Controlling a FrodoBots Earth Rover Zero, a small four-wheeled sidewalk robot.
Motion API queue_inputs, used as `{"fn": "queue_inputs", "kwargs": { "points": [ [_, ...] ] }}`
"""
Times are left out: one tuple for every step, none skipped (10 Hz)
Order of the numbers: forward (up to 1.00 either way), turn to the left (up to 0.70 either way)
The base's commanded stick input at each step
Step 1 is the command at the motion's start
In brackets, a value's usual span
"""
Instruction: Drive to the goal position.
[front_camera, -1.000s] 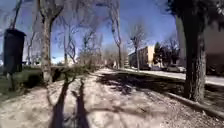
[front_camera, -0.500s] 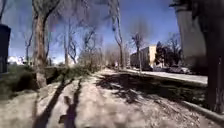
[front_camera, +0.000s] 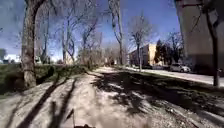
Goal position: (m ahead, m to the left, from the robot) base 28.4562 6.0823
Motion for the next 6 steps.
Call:
{"fn": "queue_inputs", "kwargs": {
  "points": [
    [1.00,0.00],
    [1.00,0.00],
    [1.00,0.00],
    [1.00,0.00],
    [1.00,0.00],
    [1.00,0.00]
  ]
}}
